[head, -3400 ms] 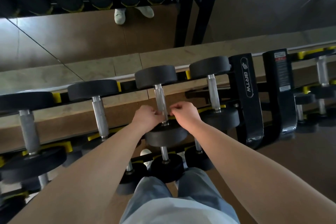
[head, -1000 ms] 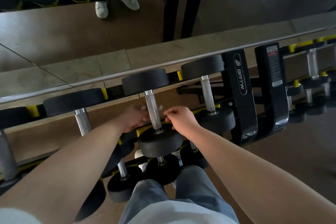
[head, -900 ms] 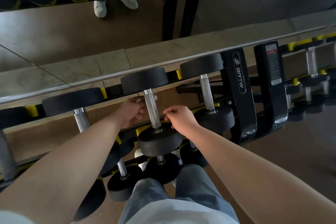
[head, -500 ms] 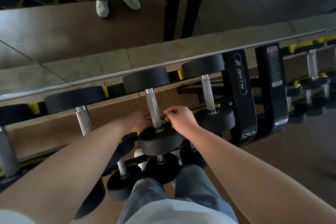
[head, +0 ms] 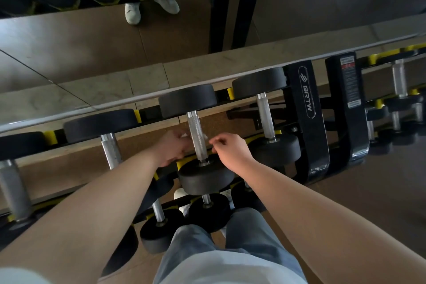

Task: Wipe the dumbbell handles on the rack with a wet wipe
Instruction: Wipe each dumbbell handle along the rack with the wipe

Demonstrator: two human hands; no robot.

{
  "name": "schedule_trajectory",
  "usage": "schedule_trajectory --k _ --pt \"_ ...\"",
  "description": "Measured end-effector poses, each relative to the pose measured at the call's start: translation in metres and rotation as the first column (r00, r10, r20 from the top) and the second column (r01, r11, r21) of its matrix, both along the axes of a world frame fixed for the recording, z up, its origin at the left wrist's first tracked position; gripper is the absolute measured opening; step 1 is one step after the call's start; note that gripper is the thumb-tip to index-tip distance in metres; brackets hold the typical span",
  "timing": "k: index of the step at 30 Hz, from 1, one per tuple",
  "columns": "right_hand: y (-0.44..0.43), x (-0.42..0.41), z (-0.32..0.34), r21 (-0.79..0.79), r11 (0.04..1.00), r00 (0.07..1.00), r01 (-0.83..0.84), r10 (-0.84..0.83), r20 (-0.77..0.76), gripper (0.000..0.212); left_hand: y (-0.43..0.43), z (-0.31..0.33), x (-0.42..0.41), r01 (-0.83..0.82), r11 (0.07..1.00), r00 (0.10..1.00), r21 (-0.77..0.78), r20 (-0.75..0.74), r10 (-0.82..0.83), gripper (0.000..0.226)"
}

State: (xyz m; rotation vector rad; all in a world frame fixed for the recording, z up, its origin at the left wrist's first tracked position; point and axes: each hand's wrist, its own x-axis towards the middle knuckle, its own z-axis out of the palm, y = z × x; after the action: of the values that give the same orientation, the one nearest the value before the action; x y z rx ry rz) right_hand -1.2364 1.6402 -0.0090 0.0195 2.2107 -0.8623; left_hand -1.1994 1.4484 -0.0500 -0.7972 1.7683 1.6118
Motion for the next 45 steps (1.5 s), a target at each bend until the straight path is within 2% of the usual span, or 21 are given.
schedule_trajectory --k 2,3,5,7,10,13,15,18,20,22,24,27,29,32,35,36,38,40,41,43,45 --pt "-0.001 -0.001 0.001 0.012 1.0 1.0 -0.021 0.021 0.002 0.022 0.001 0.003 0.005 0.138 0.99 0.99 -0.037 0.026 -0.137 0.008" --pt "-0.002 -0.001 0.002 0.015 1.0 1.0 -0.024 0.024 0.002 0.022 0.0 0.003 0.005 0.222 0.972 0.975 -0.076 0.043 -0.22 0.014" --pt "-0.002 -0.001 0.003 0.02 0.999 1.0 -0.027 0.027 0.001 0.022 0.001 0.006 0.006 0.427 0.89 0.904 -0.16 0.095 -0.417 0.026" --pt "-0.003 0.0 0.004 0.029 0.999 1.0 -0.03 0.03 -0.005 0.022 0.001 0.008 0.007 0.513 0.839 0.858 -0.18 0.126 -0.498 0.028" --pt "-0.007 0.003 0.007 0.012 0.999 0.999 -0.047 0.048 -0.022 0.021 -0.006 0.011 0.013 0.422 0.89 0.904 -0.17 0.145 -0.401 0.017" --pt "-0.01 0.007 0.009 -0.056 0.998 0.998 -0.043 0.041 -0.041 0.018 -0.018 0.004 0.022 0.085 0.996 0.983 -0.013 0.167 -0.081 0.023" --pt "-0.012 0.01 0.009 -0.089 0.993 0.996 -0.073 0.068 -0.059 0.017 -0.024 0.004 0.026 -0.073 0.99 0.986 0.119 0.158 0.053 0.03" --pt "-0.021 0.011 0.012 -0.13 0.984 0.992 -0.119 0.113 -0.05 0.028 -0.022 0.014 0.029 -0.104 0.966 0.991 0.237 0.11 0.08 0.022" --pt "-0.026 0.009 0.015 -0.174 0.979 0.994 -0.11 0.11 -0.012 0.035 -0.016 0.024 0.027 -0.099 0.97 0.993 0.224 0.085 0.082 0.019" --pt "-0.029 0.006 0.016 -0.214 0.976 0.998 -0.046 0.055 0.035 0.03 -0.009 0.028 0.026 -0.079 0.992 0.995 0.094 0.061 0.073 0.017" --pt "-0.029 0.001 0.015 -0.202 0.979 1.0 0.0 0.0 0.004 0.026 -0.004 0.026 0.026 -0.12 0.993 0.992 -0.021 0.041 0.121 0.015" --pt "-0.027 -0.012 0.007 -0.147 0.986 0.989 0.085 -0.101 -0.107 0.03 -0.002 0.022 0.029 -0.216 0.976 0.976 0.017 0.01 0.215 0.014" --pt "-0.028 -0.022 0.003 -0.097 0.989 0.984 0.113 -0.125 -0.129 0.034 0.001 0.025 0.031 -0.178 0.984 0.984 0.007 0.026 0.178 0.011" --pt "-0.029 -0.029 -0.009 0.003 0.997 0.994 -0.08 0.08 -0.068 0.042 0.005 0.028 0.03 -0.14 0.99 0.99 -0.002 0.026 0.14 0.011" --pt "-0.023 -0.03 -0.017 0.127 0.931 0.937 -0.343 0.331 0.107 0.041 0.005 0.029 0.03 -0.131 0.991 0.991 0.021 0.023 0.131 0.016" --pt "-0.02 -0.031 -0.018 0.14 0.899 0.906 -0.414 0.392 0.162 0.039 0.005 0.028 0.031 -0.122 0.992 0.992 0.025 0.032 0.122 0.018" --pt "-0.016 -0.037 -0.015 0.105 0.885 0.876 -0.454 0.421 0.237 0.033 0.006 0.029 0.032 -0.103 0.994 0.994 0.03 0.049 0.102 0.021" --pt "-0.019 -0.044 -0.012 0.074 0.912 0.886 -0.403 0.368 0.281 0.027 0.007 0.03 0.034 -0.099 0.994 0.993 0.036 0.064 0.097 0.021" --pt "-0.021 -0.048 -0.013 0.061 0.946 0.915 -0.317 0.289 0.283 0.026 0.008 0.029 0.034 -0.105 0.994 0.992 0.036 0.072 0.103 0.02" --pt "-0.029 -0.055 -0.016 -0.023 0.999 0.959 -0.044 0.048 0.278 0.026 0.008 0.029 0.034 -0.112 0.992 0.991 0.05 0.083 0.108 0.02" --pt "-0.04 -0.064 -0.019 -0.112 0.982 0.957 0.15 -0.115 0.266 0.031 0.007 0.028 0.034 -0.119 0.992 0.989 0.052 0.093 0.114 0.018"
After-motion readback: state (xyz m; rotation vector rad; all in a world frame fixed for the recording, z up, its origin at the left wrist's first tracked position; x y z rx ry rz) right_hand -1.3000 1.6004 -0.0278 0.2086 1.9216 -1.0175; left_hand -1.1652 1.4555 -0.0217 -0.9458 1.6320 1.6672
